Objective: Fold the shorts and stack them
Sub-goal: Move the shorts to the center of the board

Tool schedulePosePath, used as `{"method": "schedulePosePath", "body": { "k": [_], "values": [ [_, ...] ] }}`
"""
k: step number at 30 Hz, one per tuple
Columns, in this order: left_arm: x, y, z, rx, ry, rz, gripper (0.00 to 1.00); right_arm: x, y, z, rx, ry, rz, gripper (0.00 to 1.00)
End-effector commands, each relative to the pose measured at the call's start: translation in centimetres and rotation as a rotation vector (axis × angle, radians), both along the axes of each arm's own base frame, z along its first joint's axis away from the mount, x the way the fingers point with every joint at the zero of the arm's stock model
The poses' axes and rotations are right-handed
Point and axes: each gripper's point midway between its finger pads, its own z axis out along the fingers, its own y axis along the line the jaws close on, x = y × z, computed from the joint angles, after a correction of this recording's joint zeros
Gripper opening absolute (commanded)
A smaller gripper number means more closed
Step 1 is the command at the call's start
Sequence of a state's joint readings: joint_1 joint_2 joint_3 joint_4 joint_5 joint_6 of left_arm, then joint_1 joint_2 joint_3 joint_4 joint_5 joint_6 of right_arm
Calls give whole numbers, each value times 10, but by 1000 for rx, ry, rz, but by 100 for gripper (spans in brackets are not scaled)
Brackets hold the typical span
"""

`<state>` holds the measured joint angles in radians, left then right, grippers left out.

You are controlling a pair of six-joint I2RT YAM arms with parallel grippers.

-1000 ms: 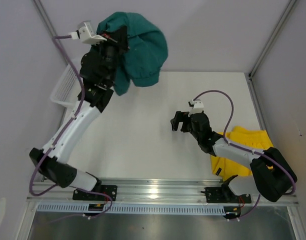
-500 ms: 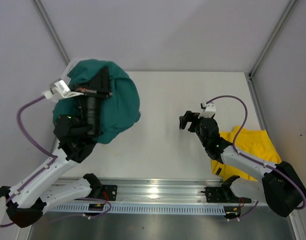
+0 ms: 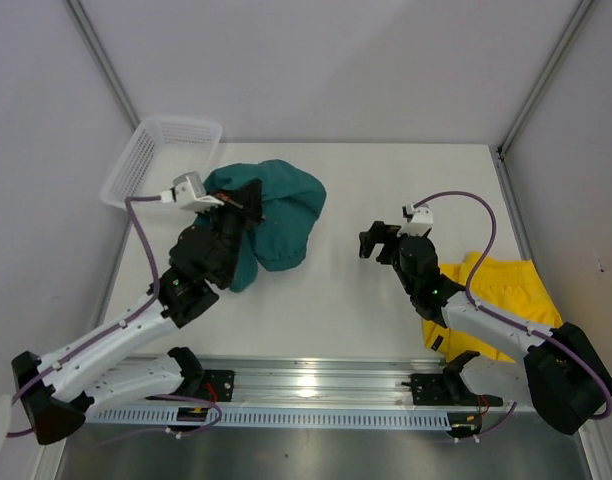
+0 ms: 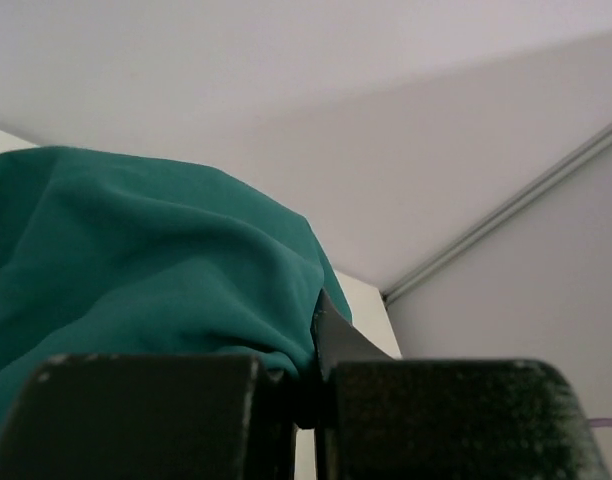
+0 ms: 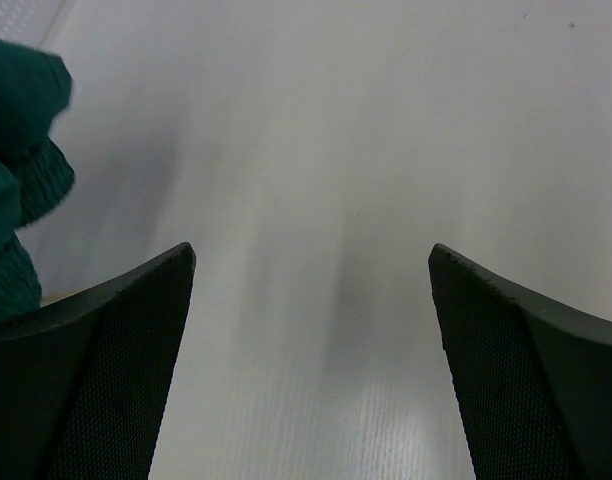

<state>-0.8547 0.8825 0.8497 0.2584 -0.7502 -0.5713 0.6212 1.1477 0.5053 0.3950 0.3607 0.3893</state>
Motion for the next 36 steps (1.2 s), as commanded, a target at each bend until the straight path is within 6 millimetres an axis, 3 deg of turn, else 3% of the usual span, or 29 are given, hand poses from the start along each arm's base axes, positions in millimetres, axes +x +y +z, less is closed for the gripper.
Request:
{"method": "schedulePosePath", "body": {
  "k": [1, 4, 5, 6, 7, 11, 15, 17, 22, 25, 30, 31, 36],
  "values": [
    [-2, -23, 54, -90, -79, -88, 0, 5, -6, 17, 33, -60, -42, 99],
    [-2, -26, 51, -82, -70, -98, 0, 4, -7, 19, 35, -65, -43, 99],
    [-2, -24, 48, -79, -64, -92, 10, 4, -7, 20, 37, -67, -42, 99],
    [-1, -20, 33, -52, -30, -69, 61, 4, -5, 19, 39, -65, -30, 99],
    [1, -16, 22, -65, 19, -40, 99, 4, -3, 19, 42, -67, -18, 99],
    [0, 25, -23, 48, 216, 161, 99, 0, 20, 18, 62, -63, 113, 100],
    [0, 54, -36, 81, 283, 199, 99, -6, 46, 15, 84, -54, 260, 99],
    [6, 72, -52, 115, 353, 227, 99, -12, 67, 16, 95, -33, 375, 99],
    [13, 53, -84, 206, 430, 101, 99, -20, 104, -10, 107, 104, 550, 98],
    [13, 45, -106, 251, 477, 56, 99, -25, 111, -10, 146, 186, 574, 97],
    [10, 44, -136, 285, 520, 41, 99, -51, 100, -14, 202, 280, 556, 93],
    [9, 43, -145, 288, 525, 35, 99, -59, 100, -8, 219, 269, 584, 93],
    [3, 38, -141, 281, 500, -14, 99, -99, 90, -33, 255, 343, 658, 86]
  ]
}}
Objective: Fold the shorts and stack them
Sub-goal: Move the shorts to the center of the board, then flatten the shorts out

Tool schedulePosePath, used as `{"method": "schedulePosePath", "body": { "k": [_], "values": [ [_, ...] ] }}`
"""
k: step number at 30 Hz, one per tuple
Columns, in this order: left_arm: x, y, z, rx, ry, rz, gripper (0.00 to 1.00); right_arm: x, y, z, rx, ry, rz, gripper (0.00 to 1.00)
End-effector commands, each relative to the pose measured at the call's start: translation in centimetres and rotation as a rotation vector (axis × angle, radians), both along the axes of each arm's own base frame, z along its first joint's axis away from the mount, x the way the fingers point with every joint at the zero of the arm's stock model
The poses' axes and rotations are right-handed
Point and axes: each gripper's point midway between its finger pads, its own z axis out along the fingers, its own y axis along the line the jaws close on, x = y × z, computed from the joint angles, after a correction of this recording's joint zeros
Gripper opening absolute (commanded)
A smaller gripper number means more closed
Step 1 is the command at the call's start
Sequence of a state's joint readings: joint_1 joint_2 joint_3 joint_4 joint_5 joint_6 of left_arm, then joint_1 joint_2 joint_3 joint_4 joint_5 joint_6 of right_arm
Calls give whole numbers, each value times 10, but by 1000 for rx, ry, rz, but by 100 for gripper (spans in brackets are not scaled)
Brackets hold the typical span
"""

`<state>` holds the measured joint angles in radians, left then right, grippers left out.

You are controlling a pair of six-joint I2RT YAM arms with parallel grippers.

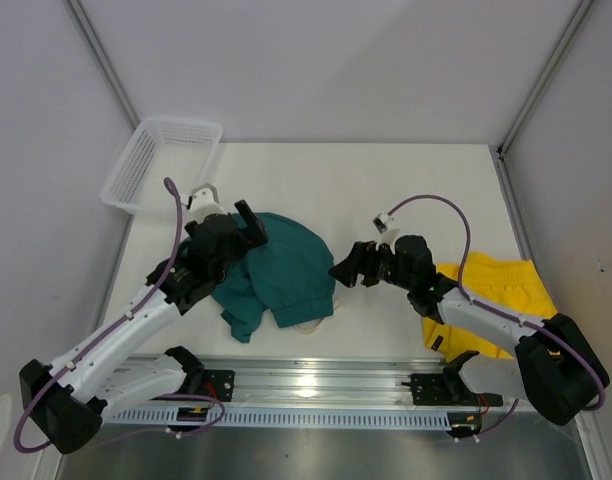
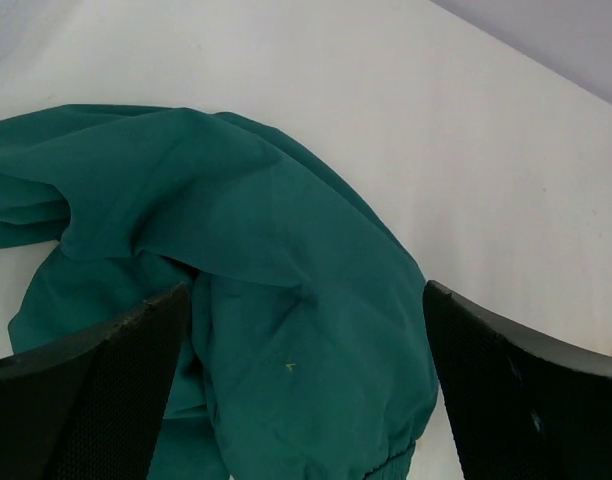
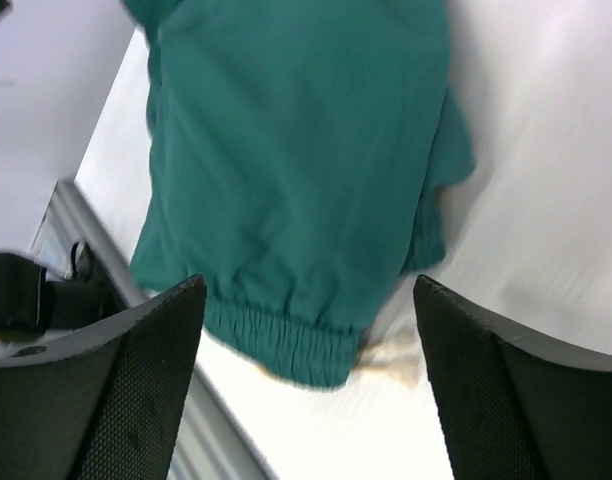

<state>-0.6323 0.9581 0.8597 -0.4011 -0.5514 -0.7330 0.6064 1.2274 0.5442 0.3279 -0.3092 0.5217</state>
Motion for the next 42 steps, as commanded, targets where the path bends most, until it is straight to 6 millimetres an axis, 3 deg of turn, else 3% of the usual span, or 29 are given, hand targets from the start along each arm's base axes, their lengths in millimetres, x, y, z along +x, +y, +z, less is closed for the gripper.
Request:
{"method": "schedulePosePath", "body": {
  "k": [1, 9, 22, 28, 30, 31, 32, 33, 34, 36, 37, 39, 40, 42],
  "values": [
    [-3, -5, 22, -37, -62, -54, 99, -31, 0, -11, 51, 63, 92, 84],
    [-17, -7, 27, -18, -46, -127, 99, -52, 7, -34, 98, 144, 174, 70],
    [-35, 14, 35, 23, -69, -120, 99, -51, 41, -77, 65, 222, 198, 61],
    [-36, 15, 31, 29, -65, -116, 99, -47, 49, -69, 84, 222, 220, 51],
    [-35, 13, 27, 26, -58, -123, 99, -42, 54, -56, 70, 213, 229, 32],
    [-35, 11, 27, 24, -55, -130, 99, -38, 56, -49, 60, 208, 232, 6],
    [-36, 7, 27, 18, -54, -151, 99, -33, 57, -43, 39, 207, 222, 0],
    [-35, 5, 26, 26, -51, -166, 99, -36, 52, -40, -5, 232, 219, 0],
    [-35, 2, 26, 31, -51, -184, 99, -26, 58, -16, 11, 196, 215, 0],
    [-37, -9, 29, 41, -57, -268, 99, -26, 52, 10, -2, 188, 185, 0],
    [-38, -16, 30, 41, -64, -306, 99, -18, 56, 40, 20, 145, 173, 0],
    [-43, -33, 38, 25, -100, -399, 99, -14, 45, 59, -30, 156, 108, 0],
    [-46, -38, 36, 27, -110, -427, 99, -3, 47, 94, -15, 92, 81, 0],
    [-53, -53, 45, 38, -162, -493, 99, -2, 41, 108, -53, 112, 58, 0]
  ]
}}
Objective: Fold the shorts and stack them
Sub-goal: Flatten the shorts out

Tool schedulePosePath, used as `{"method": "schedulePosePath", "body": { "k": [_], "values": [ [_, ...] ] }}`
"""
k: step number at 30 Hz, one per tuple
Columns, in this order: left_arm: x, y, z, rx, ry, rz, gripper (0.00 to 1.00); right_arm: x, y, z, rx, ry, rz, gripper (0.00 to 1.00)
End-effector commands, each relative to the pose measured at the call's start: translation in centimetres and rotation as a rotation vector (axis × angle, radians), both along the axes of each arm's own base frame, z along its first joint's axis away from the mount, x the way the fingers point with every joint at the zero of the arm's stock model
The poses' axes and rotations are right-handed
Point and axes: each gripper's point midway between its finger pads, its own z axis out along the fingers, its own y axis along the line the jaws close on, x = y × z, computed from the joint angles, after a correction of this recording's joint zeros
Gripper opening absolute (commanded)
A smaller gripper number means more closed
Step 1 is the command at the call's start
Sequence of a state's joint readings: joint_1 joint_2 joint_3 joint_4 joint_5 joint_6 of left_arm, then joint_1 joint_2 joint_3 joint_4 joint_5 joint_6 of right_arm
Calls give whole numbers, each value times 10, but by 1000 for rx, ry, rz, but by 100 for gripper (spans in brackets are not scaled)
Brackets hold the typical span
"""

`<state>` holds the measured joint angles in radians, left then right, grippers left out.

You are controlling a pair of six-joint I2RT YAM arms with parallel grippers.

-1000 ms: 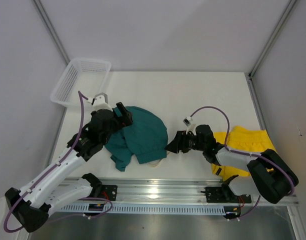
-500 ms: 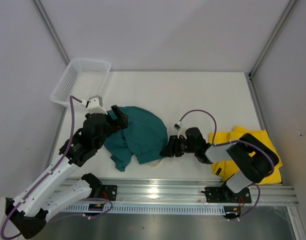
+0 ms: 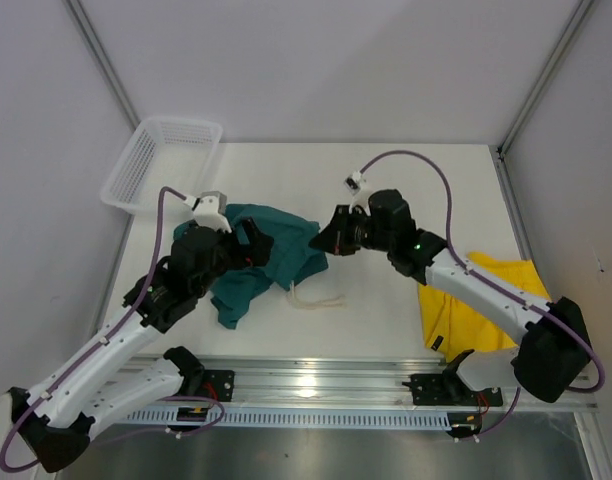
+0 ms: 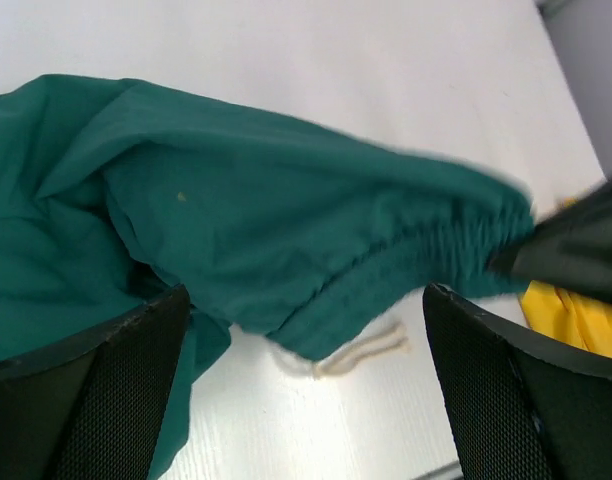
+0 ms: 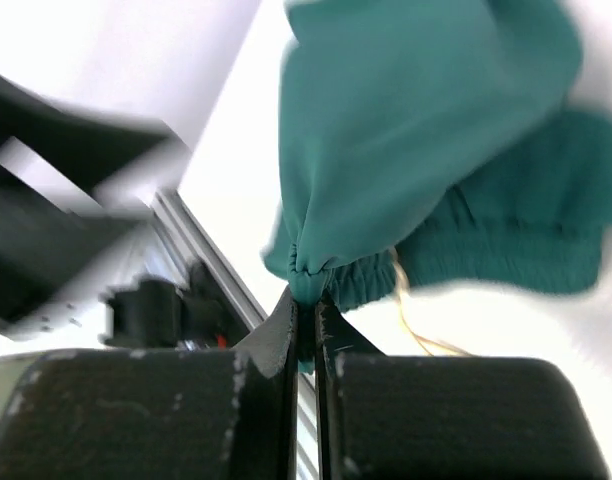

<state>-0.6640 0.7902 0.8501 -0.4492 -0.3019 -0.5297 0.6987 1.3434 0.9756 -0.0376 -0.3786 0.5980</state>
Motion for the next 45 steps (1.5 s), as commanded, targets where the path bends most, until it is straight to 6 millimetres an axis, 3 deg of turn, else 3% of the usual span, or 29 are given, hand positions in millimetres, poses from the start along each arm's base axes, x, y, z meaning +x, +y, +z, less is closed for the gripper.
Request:
{"method": "schedulePosePath", "body": {
  "k": [1, 2, 3, 9, 14, 19, 29, 33, 38, 41, 44, 45],
  "values": [
    [-12, -32, 23, -2, -117, -174, 99, 4, -17, 40, -84, -20, -72, 0],
    [-19, -41, 24, 15, -131, -215, 99, 5, -16, 60, -68, -37, -71, 0],
    [-20, -45, 29, 10, -153, -228, 99, 6, -15, 68, -62, -39, -71, 0],
    [-39, -69, 38, 30, -258, -324, 99, 5, -5, 96, 13, -24, -70, 0],
    [-39, -81, 39, 78, -308, -309, 99, -6, 13, 103, 17, -13, -41, 0],
    [-33, -88, 25, 129, -306, -280, 99, -12, 20, 112, 32, -15, -30, 0],
    [-11, -69, 5, 243, -312, -105, 97, -24, 27, 117, 62, 23, -5, 0],
    [-7, -73, 18, 183, -392, -91, 93, -26, 30, 115, 73, 56, -6, 0],
    [-3, -81, 23, 153, -423, -83, 80, -31, 32, 118, 100, 90, -3, 0],
    [-5, -94, 31, 103, -462, -132, 59, -34, 37, 118, 110, 99, 20, 0],
    [-4, -98, 30, 99, -464, -136, 28, -35, 37, 118, 111, 98, 25, 0],
    [-4, -98, 28, 102, -461, -136, 4, -35, 36, 119, 106, 89, 27, 0]
  ]
}}
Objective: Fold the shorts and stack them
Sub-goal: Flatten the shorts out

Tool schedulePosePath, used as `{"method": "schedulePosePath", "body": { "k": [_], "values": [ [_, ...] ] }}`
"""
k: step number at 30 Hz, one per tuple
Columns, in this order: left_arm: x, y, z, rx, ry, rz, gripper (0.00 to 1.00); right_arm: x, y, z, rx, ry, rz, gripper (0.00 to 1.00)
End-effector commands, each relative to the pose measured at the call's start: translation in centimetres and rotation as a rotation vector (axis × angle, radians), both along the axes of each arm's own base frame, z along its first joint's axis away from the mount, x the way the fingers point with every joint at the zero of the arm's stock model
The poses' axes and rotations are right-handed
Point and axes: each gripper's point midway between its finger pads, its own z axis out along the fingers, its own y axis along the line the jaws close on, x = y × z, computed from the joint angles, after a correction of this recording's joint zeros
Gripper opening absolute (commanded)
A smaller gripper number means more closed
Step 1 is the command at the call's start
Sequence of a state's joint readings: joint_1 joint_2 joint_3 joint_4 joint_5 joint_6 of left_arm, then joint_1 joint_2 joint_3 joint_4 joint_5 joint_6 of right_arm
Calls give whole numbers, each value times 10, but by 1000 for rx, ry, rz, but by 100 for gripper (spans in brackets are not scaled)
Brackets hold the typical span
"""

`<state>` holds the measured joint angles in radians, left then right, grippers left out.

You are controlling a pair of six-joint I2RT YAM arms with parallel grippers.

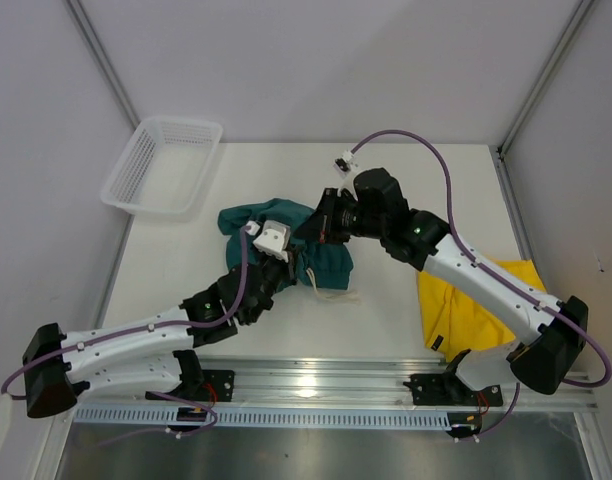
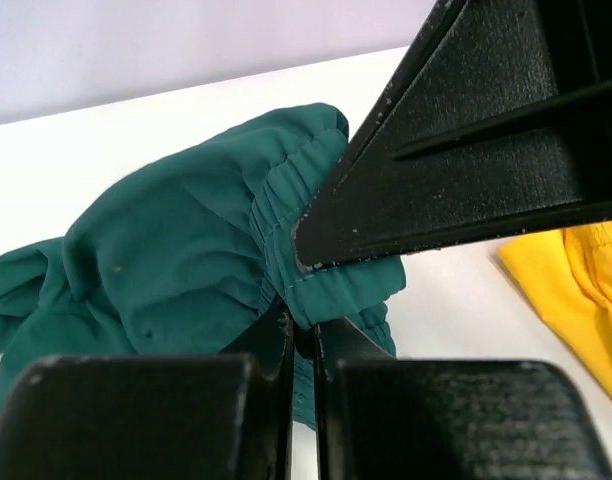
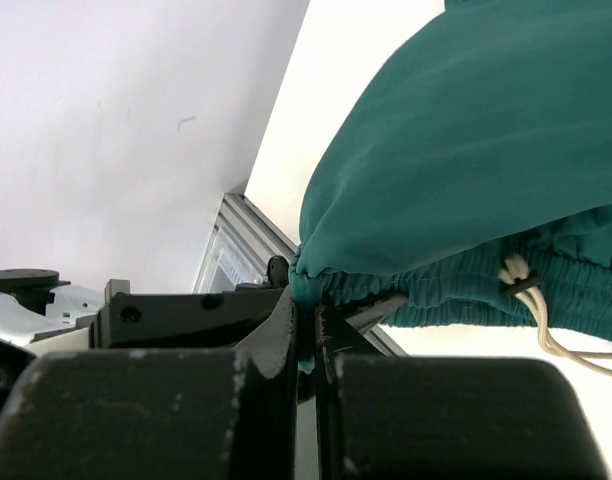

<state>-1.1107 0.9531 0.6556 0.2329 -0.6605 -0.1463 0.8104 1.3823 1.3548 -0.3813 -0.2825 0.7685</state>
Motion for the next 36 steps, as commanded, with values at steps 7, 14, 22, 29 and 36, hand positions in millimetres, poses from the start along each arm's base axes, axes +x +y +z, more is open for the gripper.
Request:
{"method": "schedulePosePath", "body": {
  "k": [7, 14, 22, 29, 36],
  "values": [
    [-3, 4, 6, -81, -51, -18, 0, -6, -4, 9, -41, -61, 49, 0],
    [-13, 27, 17, -156, 6, 0, 69, 43, -65, -9, -233, -119, -61, 0],
    [-22, 23, 58, -190, 34, -145, 92, 67, -84, 56, -125, -156, -167, 0],
    [-21, -16, 14, -194, 89, -201, 93, 58, -64, 139, 86, -221, -208, 0],
    [-32, -47, -9, -214, 50, -236, 95, 50, -59, 205, 268, -264, -321, 0]
  ]
}}
